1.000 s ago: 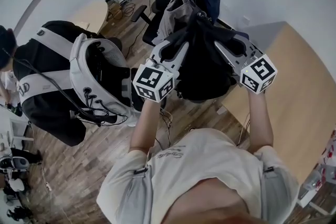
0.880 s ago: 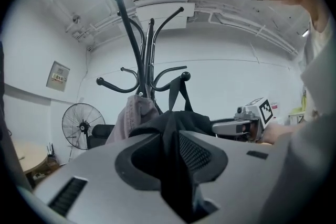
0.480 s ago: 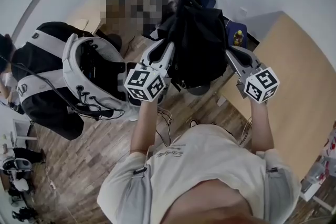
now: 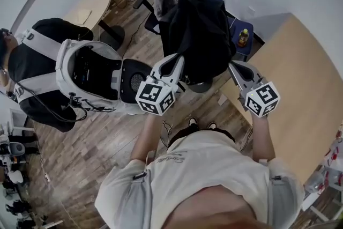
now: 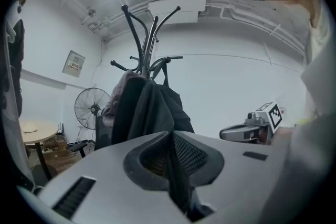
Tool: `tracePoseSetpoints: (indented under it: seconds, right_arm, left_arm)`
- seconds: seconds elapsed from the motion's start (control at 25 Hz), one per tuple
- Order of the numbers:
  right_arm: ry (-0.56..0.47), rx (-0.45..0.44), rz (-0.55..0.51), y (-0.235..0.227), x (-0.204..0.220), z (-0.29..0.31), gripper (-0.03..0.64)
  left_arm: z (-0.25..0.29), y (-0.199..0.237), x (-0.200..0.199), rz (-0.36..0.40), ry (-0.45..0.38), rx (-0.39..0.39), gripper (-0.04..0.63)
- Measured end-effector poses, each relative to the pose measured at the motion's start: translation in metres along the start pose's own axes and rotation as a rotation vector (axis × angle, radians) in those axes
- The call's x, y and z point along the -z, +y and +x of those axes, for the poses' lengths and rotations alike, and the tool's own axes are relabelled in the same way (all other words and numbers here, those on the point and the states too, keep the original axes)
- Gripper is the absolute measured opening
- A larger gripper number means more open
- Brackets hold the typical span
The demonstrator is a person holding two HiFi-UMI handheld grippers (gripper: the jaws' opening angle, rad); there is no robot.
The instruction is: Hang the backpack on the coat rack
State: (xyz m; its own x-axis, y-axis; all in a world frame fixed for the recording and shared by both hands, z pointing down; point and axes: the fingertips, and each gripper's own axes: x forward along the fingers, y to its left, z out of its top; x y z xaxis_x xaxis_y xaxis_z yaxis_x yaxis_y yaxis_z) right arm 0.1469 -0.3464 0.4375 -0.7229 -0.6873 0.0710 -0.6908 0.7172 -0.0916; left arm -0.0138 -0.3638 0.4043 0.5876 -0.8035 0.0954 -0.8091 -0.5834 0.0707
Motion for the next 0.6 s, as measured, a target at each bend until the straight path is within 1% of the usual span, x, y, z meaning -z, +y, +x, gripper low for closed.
tracePoseSetpoints:
  seconds: [0.12, 0.24, 0.4, 0.48, 0.6]
  right_arm:
    - [0.022, -0.016, -0.051, 0.013, 0.013, -0.003, -0.005]
    - [0.036, -0.01, -0.079, 0.02, 0.022, 0.0, -0.005]
    - [0.031, 0.042, -0.138, 0.025, 0.02, -0.006, -0.005]
    - [0.018, 0.075, -0.141, 0.025, 0.015, -0.01, -0.005]
    - [0.014, 0.096, -0.133, 0.029, 0.012, -0.01, -0.005]
  left_arm:
    - [-0.002, -0.023, 0.017, 0.006, 0.023, 0.036, 0.038]
    - [-0.001, -0.036, 0.029, 0.01, 0.038, 0.067, 0.037]
    - [-0.009, -0.042, 0.039, -0.018, 0.051, 0.101, 0.035]
    - [-0.014, -0.042, 0.038, -0.021, 0.055, 0.108, 0.035]
    - [-0.019, -0.037, 0.036, -0.02, 0.055, 0.113, 0.035]
